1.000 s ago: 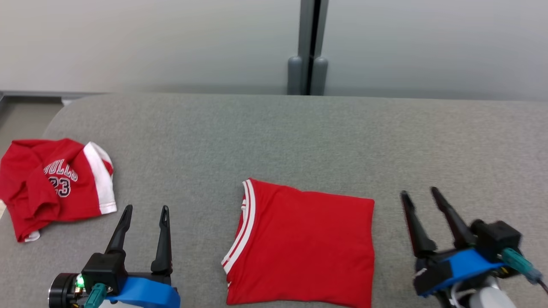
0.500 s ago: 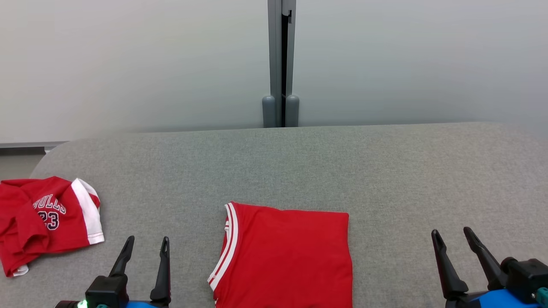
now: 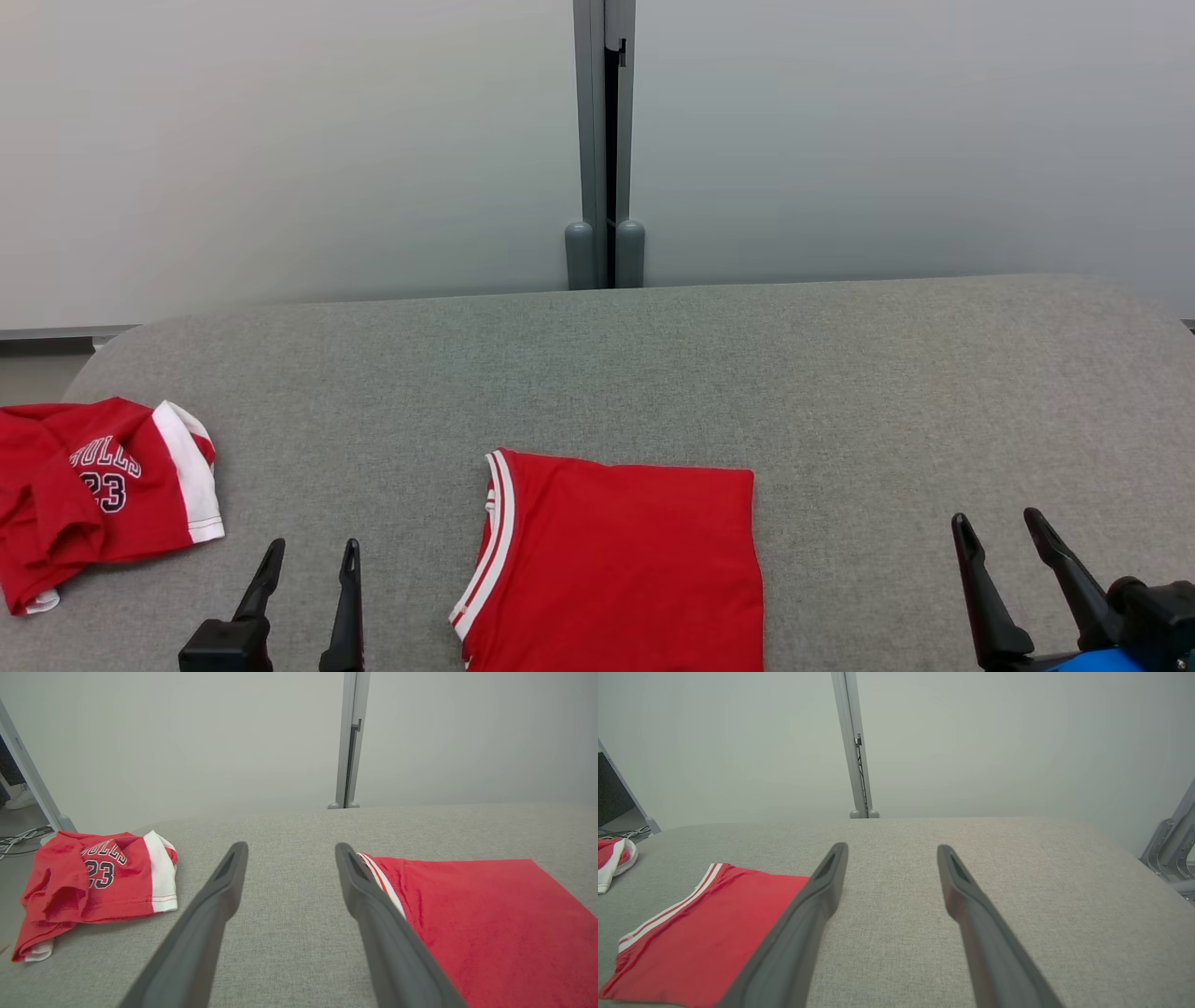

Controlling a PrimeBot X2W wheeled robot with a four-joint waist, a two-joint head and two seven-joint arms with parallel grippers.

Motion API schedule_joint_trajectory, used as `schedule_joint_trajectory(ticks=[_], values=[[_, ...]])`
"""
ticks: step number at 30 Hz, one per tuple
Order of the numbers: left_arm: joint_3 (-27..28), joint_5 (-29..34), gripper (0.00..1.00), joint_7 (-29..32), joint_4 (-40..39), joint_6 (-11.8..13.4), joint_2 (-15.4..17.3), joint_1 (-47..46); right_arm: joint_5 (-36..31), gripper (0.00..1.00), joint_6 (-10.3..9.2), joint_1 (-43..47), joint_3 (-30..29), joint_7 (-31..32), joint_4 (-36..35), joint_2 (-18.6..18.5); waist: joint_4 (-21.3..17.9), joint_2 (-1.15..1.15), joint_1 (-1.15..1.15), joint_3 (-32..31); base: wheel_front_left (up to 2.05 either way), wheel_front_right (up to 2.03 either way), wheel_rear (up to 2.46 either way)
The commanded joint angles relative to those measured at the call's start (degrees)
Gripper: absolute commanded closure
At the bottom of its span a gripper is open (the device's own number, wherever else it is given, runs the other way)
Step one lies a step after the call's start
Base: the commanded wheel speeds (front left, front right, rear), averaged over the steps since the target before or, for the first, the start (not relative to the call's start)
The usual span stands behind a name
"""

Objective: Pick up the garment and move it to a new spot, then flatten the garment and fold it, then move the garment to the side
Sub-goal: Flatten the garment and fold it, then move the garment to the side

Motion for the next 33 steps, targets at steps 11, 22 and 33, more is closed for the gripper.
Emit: schedule_joint_trajectory(ticks=[11, 22, 33], values=[[0.11, -0.31, 0.00, -0.72, 0.45, 0.23, 0.23, -0.62, -0.79, 0.00, 0.00, 0.80, -0.50, 0.63, -1.42, 0.64, 0.41, 0.00, 0.00, 0.32, 0.00, 0.00, 0.00], [0.81, 0.90, 0.00, -2.17, -1.22, -0.20, -0.99, -5.69, -1.39, 0.00, 0.00, -2.62, 1.92, 0.45, 3.33, 0.28, 5.21, 0.00, 0.00, 5.94, 0.00, 0.00, 0.00], [3.14, 2.73, 0.00, -3.04, -1.99, -1.66, -4.77, -12.06, 2.57, 0.00, 0.00, -13.96, 7.17, -3.40, 26.42, 1.03, 11.37, 0.00, 0.00, 13.88, 0.00, 0.00, 0.00]])
